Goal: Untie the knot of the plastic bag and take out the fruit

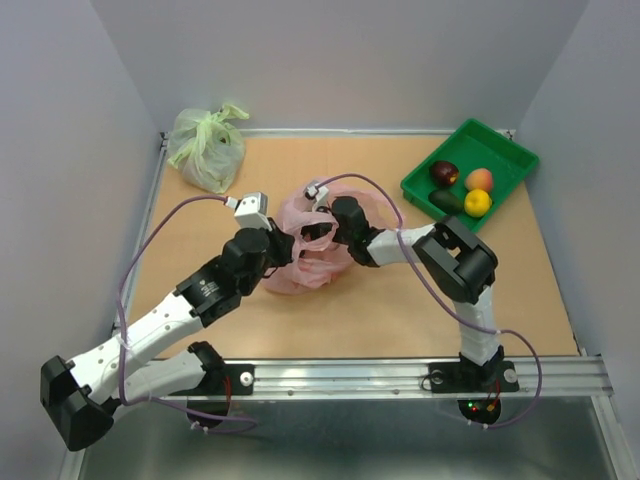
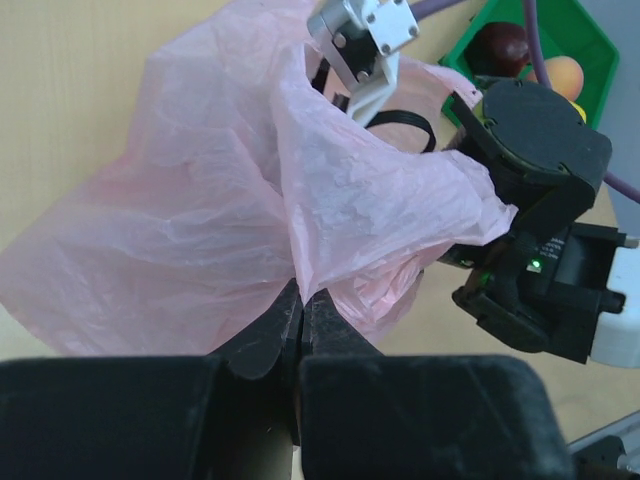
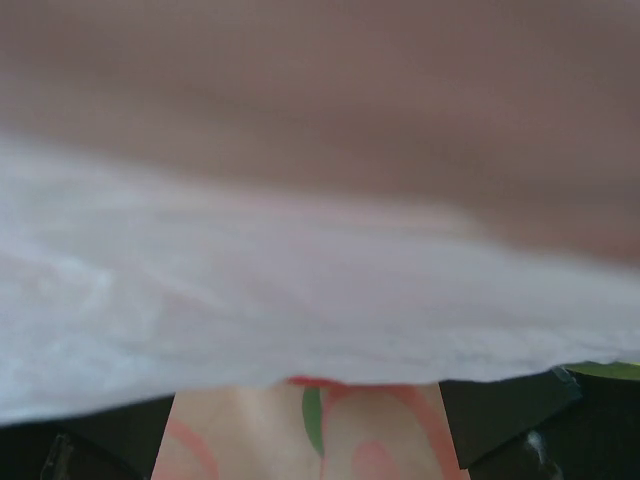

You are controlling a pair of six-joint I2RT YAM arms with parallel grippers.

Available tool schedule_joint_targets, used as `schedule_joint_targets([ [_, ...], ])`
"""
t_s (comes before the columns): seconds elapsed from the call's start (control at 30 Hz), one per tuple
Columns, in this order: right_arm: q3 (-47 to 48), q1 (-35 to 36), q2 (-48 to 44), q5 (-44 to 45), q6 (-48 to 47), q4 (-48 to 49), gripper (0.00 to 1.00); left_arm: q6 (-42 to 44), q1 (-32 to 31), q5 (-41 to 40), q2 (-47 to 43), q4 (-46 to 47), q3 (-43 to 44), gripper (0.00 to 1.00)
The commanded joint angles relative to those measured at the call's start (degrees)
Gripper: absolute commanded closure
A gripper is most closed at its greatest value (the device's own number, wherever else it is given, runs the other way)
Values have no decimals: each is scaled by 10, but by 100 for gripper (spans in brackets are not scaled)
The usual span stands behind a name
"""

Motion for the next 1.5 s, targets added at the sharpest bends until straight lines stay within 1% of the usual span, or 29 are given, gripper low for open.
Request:
schedule_joint_targets([
  [0.0,36,10,32,46,15,64,0,-14,2,45,-7,35,-26,100],
  [0.07,49,11,52,54,23,73,2,-12,1,56,-6,41,-32,100],
  [0.13,56,13,62,55,28,75,8,-9,1,62,-5,43,-37,100],
  [0.27,59,14,75,44,38,84,31,-7,1,50,-14,43,-44,100],
  [0.3,48,16,69,44,39,89,45,-8,2,41,-16,43,-48,100],
  [0.37,36,15,59,44,40,99,63,-12,2,28,-21,37,-54,100],
  [0.4,21,15,45,44,39,100,79,-16,2,13,-21,33,-55,100],
  [0.47,4,15,28,43,36,101,91,-19,2,0,-21,25,-57,100],
  [0.5,-6,15,20,43,35,103,99,-20,2,-6,-19,20,-56,100],
  [0.67,-91,14,-58,51,29,103,100,-9,16,-30,-21,7,-47,100],
  [0.8,-153,15,-129,61,29,102,100,9,49,-29,-20,-8,-39,100],
  [0.87,-175,14,-156,64,28,101,100,17,75,-21,-18,-11,-37,100],
  [0.97,-211,14,-207,85,24,89,100,50,107,-1,-19,-10,-28,100],
  [1.0,-226,14,-234,96,24,85,100,73,111,1,-18,-11,-17,100],
  [1.07,-238,14,-258,108,17,71,100,98,120,-2,-13,-19,-2,100],
  [1.1,-246,14,-283,122,14,65,100,122,122,-3,-9,-21,11,100],
  [1.2,-257,14,-319,147,3,37,100,152,126,-13,-1,-23,22,100],
  [1.23,-263,14,-343,166,-5,24,100,164,128,-22,-1,-21,23,100],
  [1.37,-267,14,-408,226,-36,-22,100,176,133,-36,-7,-1,6,100],
  [1.47,-239,13,-451,322,-69,-87,100,180,135,-30,-14,17,-14,100],
])
